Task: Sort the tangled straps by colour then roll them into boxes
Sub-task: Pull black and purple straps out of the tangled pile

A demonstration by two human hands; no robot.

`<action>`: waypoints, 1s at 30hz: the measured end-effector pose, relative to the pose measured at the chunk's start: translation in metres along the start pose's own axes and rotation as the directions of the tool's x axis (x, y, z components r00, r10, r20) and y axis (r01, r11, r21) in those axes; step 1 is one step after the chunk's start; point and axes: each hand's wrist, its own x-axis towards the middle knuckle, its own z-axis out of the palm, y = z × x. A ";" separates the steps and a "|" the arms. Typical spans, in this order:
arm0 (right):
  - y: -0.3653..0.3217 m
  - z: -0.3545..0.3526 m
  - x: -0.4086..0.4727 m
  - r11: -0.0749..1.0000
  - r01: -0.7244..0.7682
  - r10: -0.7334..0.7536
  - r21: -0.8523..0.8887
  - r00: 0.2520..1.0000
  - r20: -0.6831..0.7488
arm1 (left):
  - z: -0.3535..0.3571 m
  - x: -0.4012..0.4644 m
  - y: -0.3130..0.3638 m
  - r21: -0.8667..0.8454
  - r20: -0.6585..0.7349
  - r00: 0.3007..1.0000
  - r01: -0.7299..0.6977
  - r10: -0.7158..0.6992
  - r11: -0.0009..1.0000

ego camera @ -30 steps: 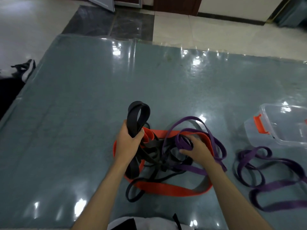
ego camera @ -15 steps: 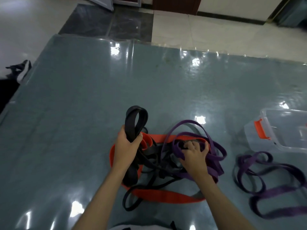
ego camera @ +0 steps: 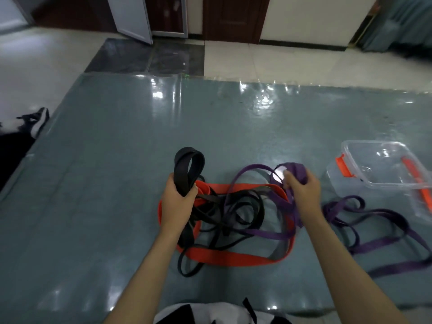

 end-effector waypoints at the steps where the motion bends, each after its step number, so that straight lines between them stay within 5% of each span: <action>1: 0.004 -0.012 0.004 1.000 -0.021 0.021 -0.008 0.997 -0.079 | -0.001 -0.003 0.001 -0.005 -0.008 1.000 -0.002 0.002 1.000; 5: 0.043 -0.057 0.018 0.949 -0.210 0.165 -0.234 0.966 -0.197 | -0.001 -0.015 0.002 -0.014 -0.031 0.999 -0.014 0.014 1.000; 9: 0.082 -0.073 0.015 0.702 -0.362 0.394 -0.613 0.915 -0.089 | -0.003 -0.025 -0.001 -0.008 -0.083 0.997 -0.005 0.004 1.000; 12: 0.087 -0.058 -0.010 0.591 -0.182 0.167 -0.785 0.981 -0.102 | -0.005 -0.033 0.005 -0.025 -0.162 0.987 -0.006 0.002 1.000; 15: 0.085 -0.033 -0.035 0.674 0.147 -0.161 -0.724 0.986 0.050 | -0.010 -0.037 0.011 -0.050 -0.217 0.976 -0.033 0.022 0.998; 20: 0.094 0.019 -0.033 0.807 0.152 0.141 -0.570 0.889 0.436 | -0.023 -0.043 0.012 -0.130 -0.186 0.982 -0.047 0.022 0.990; 25: 0.108 0.043 -0.038 0.703 0.178 0.326 -0.689 0.780 0.534 | -0.041 -0.052 0.003 -0.220 -0.208 0.978 -0.014 -0.033 0.975; 30: 0.113 0.036 -0.053 0.723 0.174 0.261 -0.669 0.828 0.497 | -0.056 -0.058 0.001 -0.275 -0.256 0.963 0.013 -0.086 0.961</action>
